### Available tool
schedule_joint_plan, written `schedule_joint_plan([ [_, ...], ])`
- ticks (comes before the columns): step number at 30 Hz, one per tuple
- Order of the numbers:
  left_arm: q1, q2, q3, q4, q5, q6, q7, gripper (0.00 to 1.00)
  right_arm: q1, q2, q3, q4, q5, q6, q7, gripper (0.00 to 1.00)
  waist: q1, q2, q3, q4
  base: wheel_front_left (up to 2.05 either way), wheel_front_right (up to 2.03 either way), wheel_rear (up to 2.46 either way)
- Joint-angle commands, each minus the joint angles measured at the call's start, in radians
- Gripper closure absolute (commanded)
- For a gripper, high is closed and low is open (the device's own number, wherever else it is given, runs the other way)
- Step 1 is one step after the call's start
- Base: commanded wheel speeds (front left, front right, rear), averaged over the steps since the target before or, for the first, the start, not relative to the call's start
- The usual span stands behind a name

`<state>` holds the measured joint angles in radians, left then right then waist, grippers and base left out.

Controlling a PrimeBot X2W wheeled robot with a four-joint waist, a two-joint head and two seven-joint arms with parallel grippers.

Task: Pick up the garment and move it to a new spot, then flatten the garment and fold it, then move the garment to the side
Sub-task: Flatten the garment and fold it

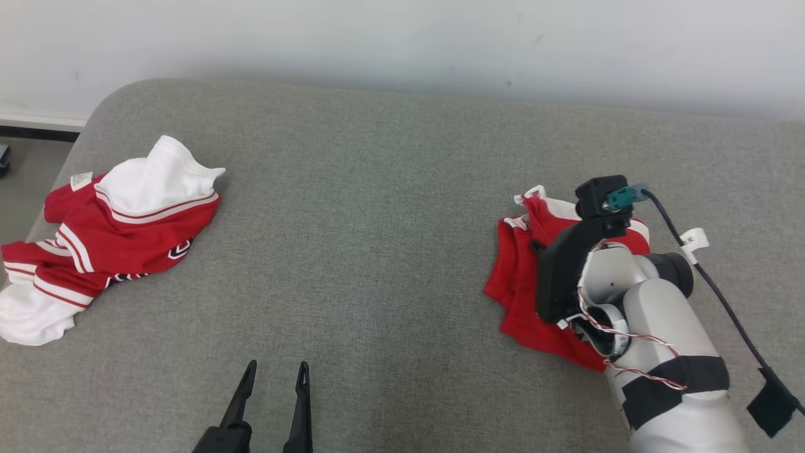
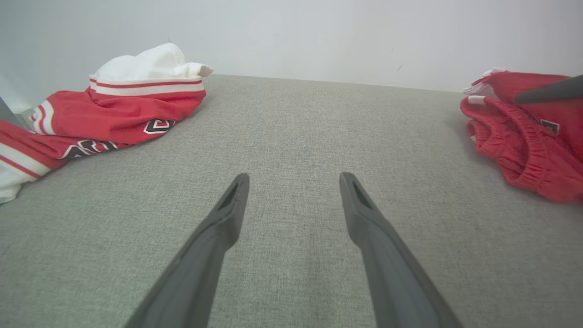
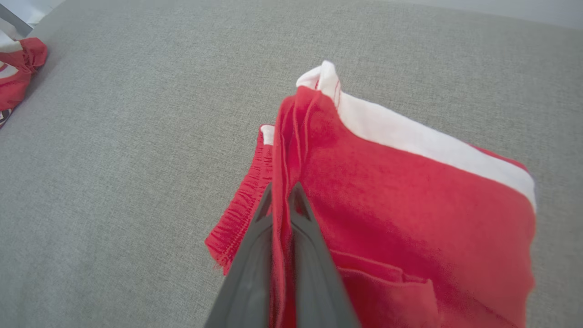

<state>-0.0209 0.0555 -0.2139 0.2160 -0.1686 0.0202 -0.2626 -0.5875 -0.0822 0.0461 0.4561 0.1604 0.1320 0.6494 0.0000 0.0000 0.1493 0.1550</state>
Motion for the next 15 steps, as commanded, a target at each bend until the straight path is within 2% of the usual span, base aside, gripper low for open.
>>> schedule_joint_plan([
  [1, -0.004, -0.002, 0.002, 0.001, 0.001, 0.001, -0.003, 0.0, -0.01, 0.014, 0.007, 0.013, 0.003, -0.002, -0.007, 1.0, 0.0, 0.0, 0.007, 0.005, 0.0, 0.0, 0.0],
  [3, -0.007, -0.003, 0.003, 0.002, 0.001, 0.001, -0.003, 0.0, -0.024, 0.019, 0.012, 0.042, 0.005, -0.002, -0.022, 1.0, 0.0, 0.0, 0.011, 0.008, 0.0, 0.0, 0.0],
  [4, -0.009, -0.003, 0.003, 0.002, 0.001, 0.0, -0.003, 0.0, -0.029, 0.022, 0.015, 0.052, 0.014, -0.002, -0.034, 0.85, 0.0, 0.0, 0.012, 0.009, 0.0, 0.0, 0.0],
  [5, -0.011, -0.003, 0.003, 0.003, 0.0, 0.0, -0.003, 0.0, -0.034, 0.025, 0.017, 0.062, 0.031, -0.002, -0.049, 0.24, 0.0, 0.0, 0.013, 0.01, 0.0, 0.0, 0.0],
  [6, -0.012, -0.004, 0.004, 0.004, -0.001, 0.0, -0.003, 0.0, -0.038, 0.029, 0.021, 0.068, 0.063, -0.002, -0.061, 0.0, 0.0, 0.0, 0.014, 0.01, 0.0, 0.0, 0.0],
  [10, -0.01, -0.004, 0.011, 0.005, -0.002, 0.003, -0.003, 0.0, -0.053, 0.034, 0.055, 0.065, 0.195, -0.002, -0.094, 0.0, 0.0, 0.0, 0.008, 0.0, 0.0, 0.0, 0.0],
  [15, -0.004, -0.004, 0.018, 0.008, 0.003, 0.002, -0.003, 0.0, -0.043, 0.014, 0.048, 0.024, 0.233, -0.002, -0.127, 0.0, 0.0, 0.0, -0.013, -0.026, 0.0, 0.0, 0.0],
])
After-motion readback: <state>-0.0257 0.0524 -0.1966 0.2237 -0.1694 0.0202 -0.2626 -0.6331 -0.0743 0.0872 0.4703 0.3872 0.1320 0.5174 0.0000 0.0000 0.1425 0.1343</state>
